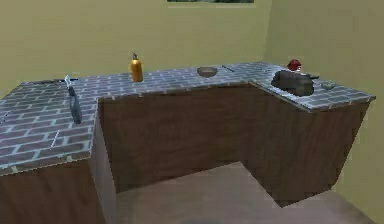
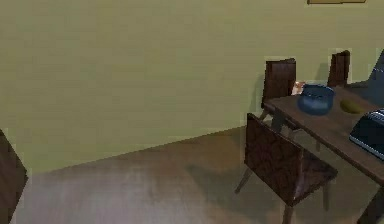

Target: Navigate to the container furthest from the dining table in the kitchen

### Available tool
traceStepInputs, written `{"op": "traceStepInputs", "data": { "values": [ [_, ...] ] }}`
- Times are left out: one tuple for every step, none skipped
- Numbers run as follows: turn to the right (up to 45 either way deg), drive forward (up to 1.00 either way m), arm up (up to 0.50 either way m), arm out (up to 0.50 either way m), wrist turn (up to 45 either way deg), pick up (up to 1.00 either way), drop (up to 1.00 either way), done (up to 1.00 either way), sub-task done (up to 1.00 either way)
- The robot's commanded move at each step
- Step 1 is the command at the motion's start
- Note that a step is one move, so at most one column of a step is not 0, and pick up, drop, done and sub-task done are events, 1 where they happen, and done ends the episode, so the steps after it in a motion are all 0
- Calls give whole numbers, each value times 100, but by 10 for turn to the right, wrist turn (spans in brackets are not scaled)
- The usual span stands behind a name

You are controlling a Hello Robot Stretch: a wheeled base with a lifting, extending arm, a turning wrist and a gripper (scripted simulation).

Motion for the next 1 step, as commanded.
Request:
{"op": "traceStepInputs", "data": {
  "values": [
    [0,85,0,0,0,0,0,0,0]
  ]
}}
